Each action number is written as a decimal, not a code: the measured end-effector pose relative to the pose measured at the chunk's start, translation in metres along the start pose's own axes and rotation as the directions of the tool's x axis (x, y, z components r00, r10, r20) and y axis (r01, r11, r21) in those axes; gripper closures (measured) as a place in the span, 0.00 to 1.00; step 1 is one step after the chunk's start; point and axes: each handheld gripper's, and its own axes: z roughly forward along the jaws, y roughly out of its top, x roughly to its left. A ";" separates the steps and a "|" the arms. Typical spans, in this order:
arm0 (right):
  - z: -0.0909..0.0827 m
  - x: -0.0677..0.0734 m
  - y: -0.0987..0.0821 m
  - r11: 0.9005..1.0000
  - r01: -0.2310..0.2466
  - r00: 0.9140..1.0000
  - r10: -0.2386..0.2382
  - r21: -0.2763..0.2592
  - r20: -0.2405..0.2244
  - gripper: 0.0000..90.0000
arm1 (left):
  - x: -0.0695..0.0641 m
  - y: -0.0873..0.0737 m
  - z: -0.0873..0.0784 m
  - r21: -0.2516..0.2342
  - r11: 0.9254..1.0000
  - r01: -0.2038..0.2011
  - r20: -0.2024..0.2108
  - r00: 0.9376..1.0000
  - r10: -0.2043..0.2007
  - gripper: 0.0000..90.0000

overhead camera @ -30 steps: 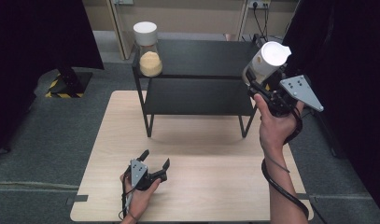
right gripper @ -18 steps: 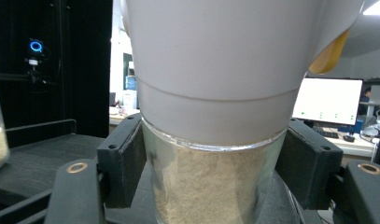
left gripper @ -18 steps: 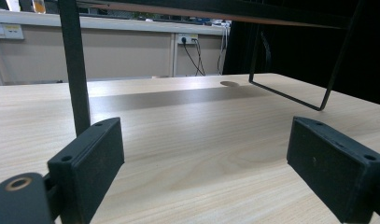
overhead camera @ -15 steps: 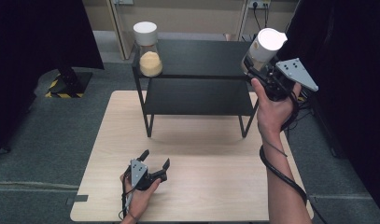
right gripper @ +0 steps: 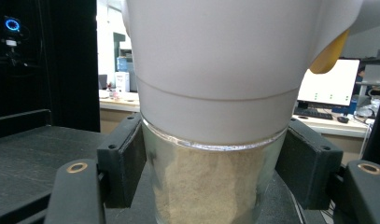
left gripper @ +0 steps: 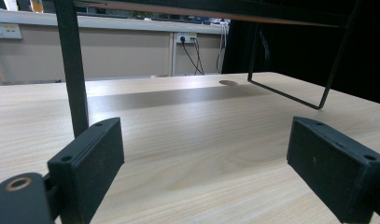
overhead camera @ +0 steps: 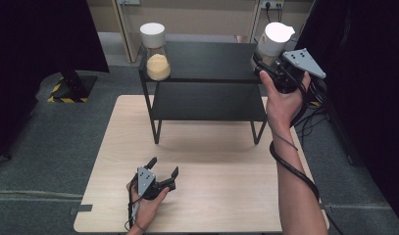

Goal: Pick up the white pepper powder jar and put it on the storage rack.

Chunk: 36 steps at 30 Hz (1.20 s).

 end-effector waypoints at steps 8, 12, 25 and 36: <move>0.009 0.000 0.002 1.000 -0.001 1.000 0.001 0.030 0.009 0.34 | 0.000 0.000 0.000 0.000 1.000 0.000 0.001 1.000 0.000 0.12; 0.012 -0.001 0.000 0.999 0.001 1.000 -0.001 0.042 0.012 0.34 | 0.000 0.000 0.000 -0.001 1.000 -0.002 0.002 1.000 0.002 0.12; 0.016 -0.002 -0.004 0.998 0.012 1.000 -0.013 0.065 0.016 0.34 | 0.000 0.000 0.000 -0.002 1.000 -0.002 0.005 1.000 0.002 0.12; 0.021 -0.003 -0.006 0.998 -0.016 1.000 0.015 0.061 0.022 0.34 | 0.000 0.000 0.000 0.000 1.000 -0.002 0.005 1.000 0.002 0.12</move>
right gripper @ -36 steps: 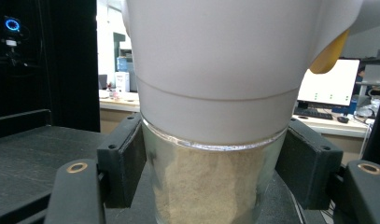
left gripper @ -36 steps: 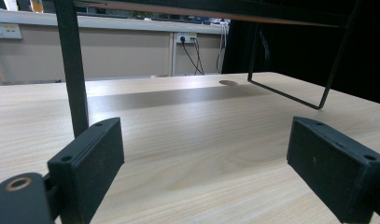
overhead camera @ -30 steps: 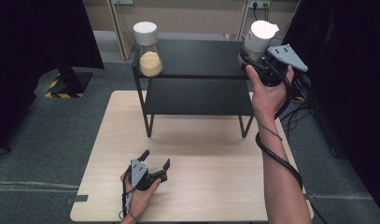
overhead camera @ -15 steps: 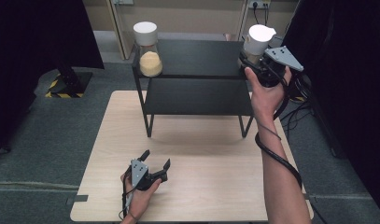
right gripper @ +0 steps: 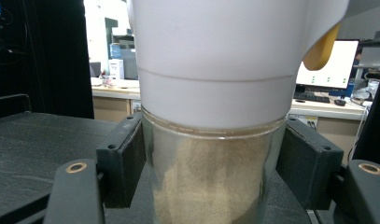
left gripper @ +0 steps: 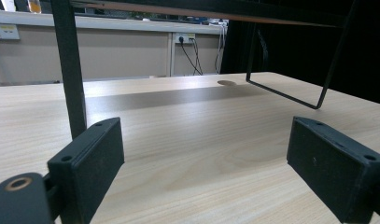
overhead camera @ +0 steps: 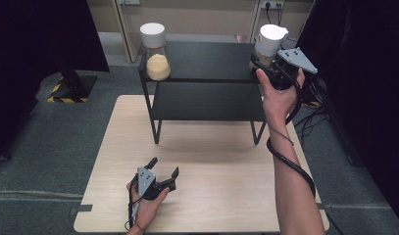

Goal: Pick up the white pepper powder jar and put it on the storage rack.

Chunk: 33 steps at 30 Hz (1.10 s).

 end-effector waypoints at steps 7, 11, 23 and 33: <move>0.003 0.000 0.001 1.000 -0.008 1.000 0.008 0.007 0.004 0.34 | 0.000 0.000 0.000 -0.002 1.000 0.001 0.001 1.000 -0.001 0.12; 0.006 0.000 0.002 1.000 -0.011 1.000 0.011 0.013 0.006 0.33 | 0.000 0.000 0.000 -0.001 1.000 0.002 0.002 1.000 -0.002 0.12; 0.004 0.001 0.006 0.999 -0.021 1.000 0.021 0.028 -0.010 0.19 | 0.000 0.000 0.000 0.000 1.000 0.001 0.005 1.000 -0.001 0.12; -0.008 0.001 0.008 1.000 -0.009 0.999 0.009 0.021 -0.032 0.12 | -0.001 0.000 0.000 -0.002 1.000 -0.003 0.004 1.000 0.003 0.12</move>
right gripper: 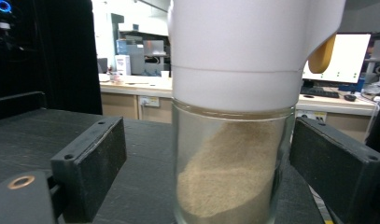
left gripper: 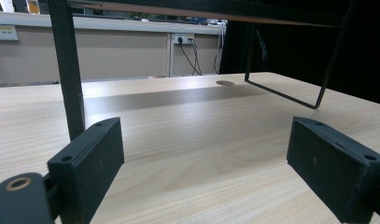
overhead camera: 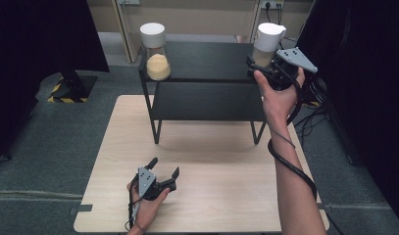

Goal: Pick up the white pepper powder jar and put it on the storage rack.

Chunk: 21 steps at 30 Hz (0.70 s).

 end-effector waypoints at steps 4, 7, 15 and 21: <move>-0.005 -0.001 0.001 1.000 -0.002 1.000 0.002 0.005 -0.021 0.10 | 0.000 0.000 0.000 0.000 1.000 -0.003 0.001 1.000 0.003 0.12; -0.009 0.000 0.002 1.000 -0.005 1.000 0.005 0.006 -0.024 0.09 | -0.001 0.000 0.000 0.001 1.000 -0.004 0.001 1.000 0.004 0.12; -0.022 0.001 0.002 1.000 -0.002 1.000 0.002 -0.004 -0.029 0.08 | -0.001 0.000 0.000 -0.001 1.000 -0.005 0.001 1.000 0.005 0.12; -0.031 0.001 -0.003 1.000 -0.003 0.999 0.003 -0.005 -0.037 0.08 | -0.001 0.000 0.000 0.000 1.000 -0.006 0.001 1.000 0.006 0.12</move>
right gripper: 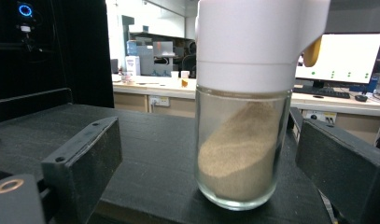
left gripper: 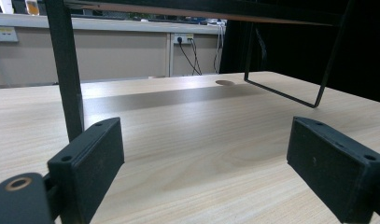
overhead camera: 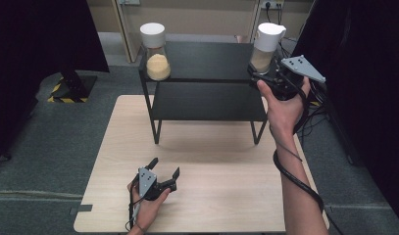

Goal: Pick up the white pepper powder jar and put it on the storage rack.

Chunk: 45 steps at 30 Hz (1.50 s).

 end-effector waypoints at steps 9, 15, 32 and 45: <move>-0.010 0.002 -0.007 1.000 0.014 0.999 -0.014 -0.003 -0.031 0.08 | 0.000 0.000 0.000 0.000 1.000 -0.002 -0.001 1.000 0.002 0.12; -0.018 0.006 -0.011 0.999 0.031 0.998 -0.032 -0.005 -0.048 0.08 | 0.000 0.000 0.000 0.001 1.000 -0.002 0.000 1.000 0.002 0.12; -0.031 0.006 -0.029 0.999 0.031 0.997 -0.032 -0.011 -0.065 0.08 | -0.001 0.000 0.000 0.000 1.000 -0.005 0.000 1.000 0.005 0.12; -0.045 0.004 -0.041 0.999 0.038 0.997 -0.039 -0.006 -0.067 0.08 | -0.001 0.000 0.000 -0.002 1.000 -0.008 0.000 1.000 0.008 0.12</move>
